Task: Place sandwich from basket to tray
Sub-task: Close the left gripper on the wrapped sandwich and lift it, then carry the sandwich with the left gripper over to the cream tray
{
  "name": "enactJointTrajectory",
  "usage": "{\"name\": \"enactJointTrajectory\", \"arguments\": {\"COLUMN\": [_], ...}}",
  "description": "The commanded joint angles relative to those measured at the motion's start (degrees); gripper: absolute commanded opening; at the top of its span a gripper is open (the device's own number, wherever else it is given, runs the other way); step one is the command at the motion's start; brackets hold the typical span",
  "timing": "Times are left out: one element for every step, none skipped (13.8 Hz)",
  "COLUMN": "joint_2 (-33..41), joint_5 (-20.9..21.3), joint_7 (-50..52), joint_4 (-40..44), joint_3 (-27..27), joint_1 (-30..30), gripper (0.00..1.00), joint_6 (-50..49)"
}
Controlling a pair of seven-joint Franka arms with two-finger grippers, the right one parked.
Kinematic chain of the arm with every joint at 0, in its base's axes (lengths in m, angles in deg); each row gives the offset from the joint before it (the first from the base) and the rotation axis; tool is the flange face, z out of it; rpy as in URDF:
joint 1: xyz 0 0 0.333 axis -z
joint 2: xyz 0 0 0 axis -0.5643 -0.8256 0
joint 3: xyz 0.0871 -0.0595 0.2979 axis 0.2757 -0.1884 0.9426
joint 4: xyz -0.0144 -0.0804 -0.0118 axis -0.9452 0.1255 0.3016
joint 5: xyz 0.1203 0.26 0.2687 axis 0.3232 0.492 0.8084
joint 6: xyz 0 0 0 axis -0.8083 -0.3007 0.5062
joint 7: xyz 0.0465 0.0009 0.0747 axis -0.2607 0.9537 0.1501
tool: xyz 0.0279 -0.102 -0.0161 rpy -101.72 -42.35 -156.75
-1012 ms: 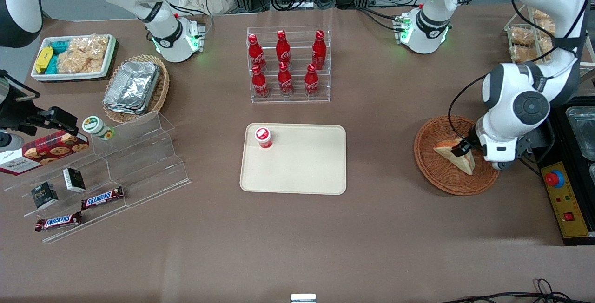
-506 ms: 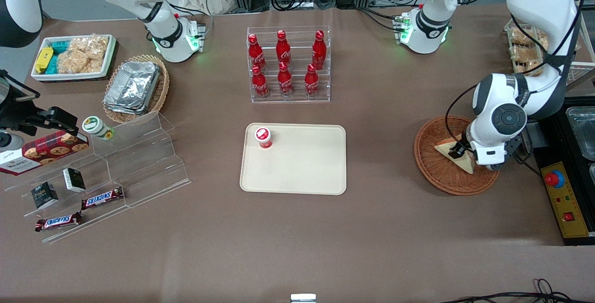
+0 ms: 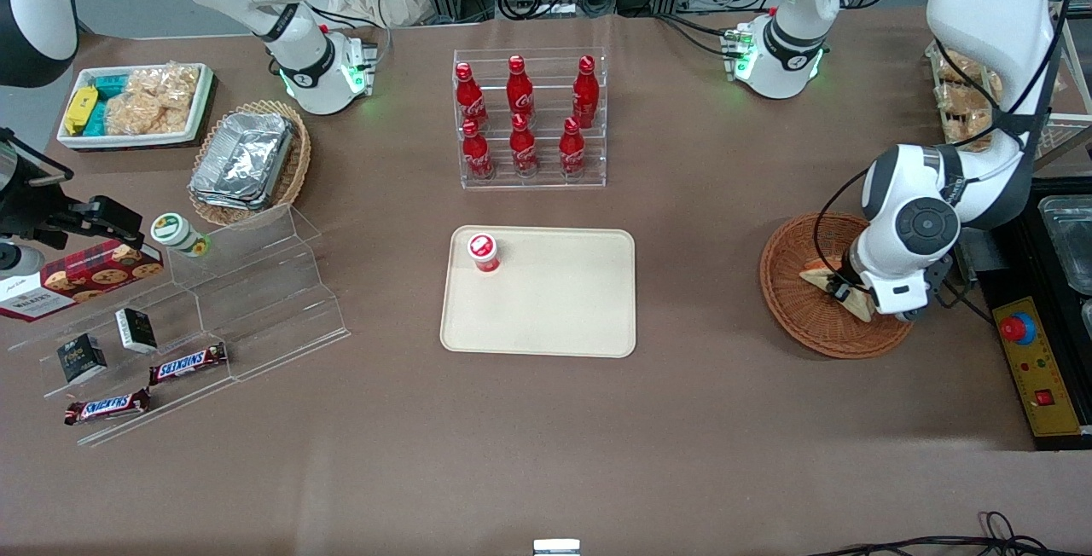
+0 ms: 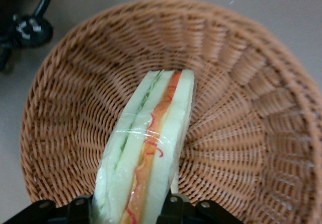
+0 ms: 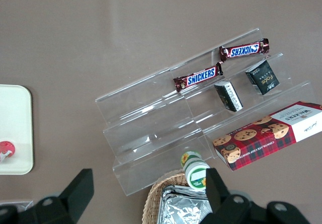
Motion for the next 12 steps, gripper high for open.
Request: {"name": "enactJointTrajectory", "arguments": {"joint_2": [3.37,4.25,4.52,4.26,3.65,3.12,2.86,2.68,1.46,-0.21,-2.57,-4.25], "joint_5": [0.55,-0.50,-4.51,-10.56,-14.88,-17.01,-17.47,-17.56,-17.47,-16.95,-16.86,-16.68], "joint_7": [-8.25,-13.69,-17.23,-20.74,-24.00,-25.16,-25.17,-25.52,-26.57,-27.53,-27.63,-26.85], "joint_4": [5.55,9.23,13.79,20.53,26.69,31.54,34.98,36.76,38.25,39.75,40.28,40.12], "joint_3": [-2.30,-3.80,-4.69,-4.96,-5.13,-6.44,-8.71,-11.00,-14.16,-17.93,-21.10,-23.57], "joint_1": [0.45,0.27,0.19,0.18,0.45,0.54,0.54,0.54,0.54,0.62,0.71,1.23], "gripper": [0.00,0.00,0.00,0.00,0.00,0.00,0.00,0.00,0.00,0.00,0.00,0.00], "joint_6": [-11.40,-16.41,-21.77,-28.00,-34.24,-38.40,-40.27,-40.20,-39.94,-39.67,-38.45,-35.83]}}
